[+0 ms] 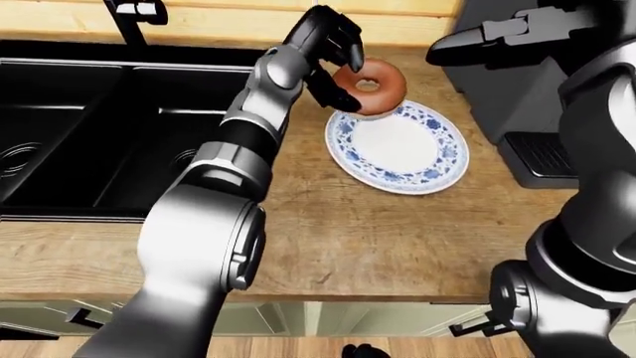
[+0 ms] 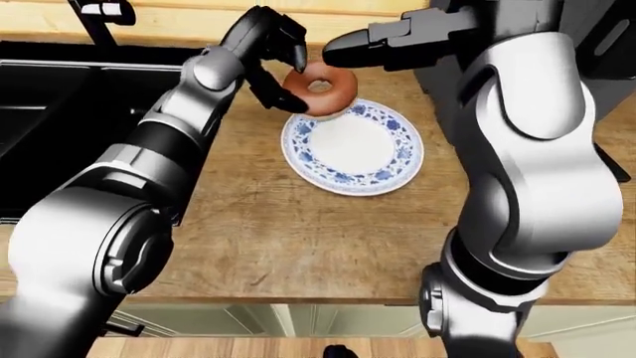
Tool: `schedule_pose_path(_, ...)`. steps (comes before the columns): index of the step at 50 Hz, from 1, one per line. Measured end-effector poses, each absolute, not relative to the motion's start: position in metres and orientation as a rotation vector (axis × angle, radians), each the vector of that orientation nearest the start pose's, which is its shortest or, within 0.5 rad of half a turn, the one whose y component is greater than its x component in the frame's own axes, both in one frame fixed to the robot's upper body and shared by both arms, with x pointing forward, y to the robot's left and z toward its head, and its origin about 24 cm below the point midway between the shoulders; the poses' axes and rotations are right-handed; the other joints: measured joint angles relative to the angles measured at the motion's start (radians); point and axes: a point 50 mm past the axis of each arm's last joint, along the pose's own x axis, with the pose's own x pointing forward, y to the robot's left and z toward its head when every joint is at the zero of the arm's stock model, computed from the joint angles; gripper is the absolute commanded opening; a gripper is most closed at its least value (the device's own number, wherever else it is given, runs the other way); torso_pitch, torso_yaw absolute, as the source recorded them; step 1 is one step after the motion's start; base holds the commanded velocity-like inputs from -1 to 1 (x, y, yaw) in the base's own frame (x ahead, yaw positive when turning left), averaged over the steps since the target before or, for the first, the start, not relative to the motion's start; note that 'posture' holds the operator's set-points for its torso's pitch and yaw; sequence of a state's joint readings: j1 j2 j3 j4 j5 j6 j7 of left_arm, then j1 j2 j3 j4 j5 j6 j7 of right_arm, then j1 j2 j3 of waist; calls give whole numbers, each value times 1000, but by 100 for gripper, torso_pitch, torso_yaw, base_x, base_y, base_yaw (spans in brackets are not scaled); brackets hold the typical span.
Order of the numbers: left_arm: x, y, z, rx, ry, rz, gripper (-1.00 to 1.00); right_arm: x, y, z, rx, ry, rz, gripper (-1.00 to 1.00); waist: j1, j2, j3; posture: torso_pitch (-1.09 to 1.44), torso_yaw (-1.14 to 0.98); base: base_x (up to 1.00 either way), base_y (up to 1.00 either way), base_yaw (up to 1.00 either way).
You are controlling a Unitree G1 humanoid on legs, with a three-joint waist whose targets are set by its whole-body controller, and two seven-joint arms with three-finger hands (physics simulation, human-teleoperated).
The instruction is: Place the pastries on the plates.
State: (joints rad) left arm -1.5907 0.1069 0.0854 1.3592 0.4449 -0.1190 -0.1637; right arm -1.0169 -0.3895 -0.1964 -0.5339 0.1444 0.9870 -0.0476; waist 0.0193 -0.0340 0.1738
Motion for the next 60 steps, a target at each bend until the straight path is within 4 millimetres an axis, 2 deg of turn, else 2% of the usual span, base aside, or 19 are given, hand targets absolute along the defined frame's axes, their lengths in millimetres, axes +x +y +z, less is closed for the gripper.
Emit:
schedule_pose_path(16,416,22,280,660,-283,-477,-79,268,-167,356,-147,-583,-49,100,4,-9,2,22,0,0,0,0)
schedule_pose_path(23,411,6,279,674,-294,-545,-72,268,-166,353,-148,-581,-45,100,4,-14,0,22,0,0,0,0)
schedule_pose_path(32,409,1,275,692,-290,-569,-57,265,-167,352,-147,-584,-48,100,5,-17,0,22,0,0,0,0)
schedule_pose_path(37,408,-1,274,695,-291,-577,-30,265,-167,350,-148,-576,-46,100,6,-18,-1,22,0,0,0,0)
schedule_pose_path(42,409,0,273,706,-288,-576,-23,265,-167,350,-147,-577,-46,100,6,-19,0,22,0,0,0,0)
schedule_pose_path(47,409,1,268,706,-273,-579,-7,265,-167,351,-147,-579,-46,100,6,-19,-1,22,0,0,0,0)
schedule_pose_path(49,410,2,267,708,-268,-579,33,265,-167,351,-147,-581,-46,100,7,-20,-1,22,0,0,0,0)
schedule_pose_path(50,410,2,266,708,-268,-580,42,265,-167,351,-147,-581,-45,100,7,-20,-1,22,0,0,0,0)
schedule_pose_path(51,410,2,267,709,-268,-579,60,265,-167,351,-147,-581,-45,100,7,-20,-1,22,0,0,0,0)
schedule_pose_path(52,410,2,267,710,-269,-578,65,265,-167,351,-148,-581,-44,100,7,-21,-1,22,0,0,0,0)
schedule_pose_path(53,410,2,267,710,-270,-578,87,265,-166,351,-148,-581,-43,100,8,-21,-1,22,0,0,0,0)
schedule_pose_path(54,410,1,268,709,-272,-578,100,265,-166,352,-149,-581,-42,100,8,-21,-1,22,0,0,0,0)
schedule_pose_path(60,410,3,270,703,-278,-571,100,266,-166,351,-150,-581,-42,100,8,-21,-3,22,0,0,0,0)
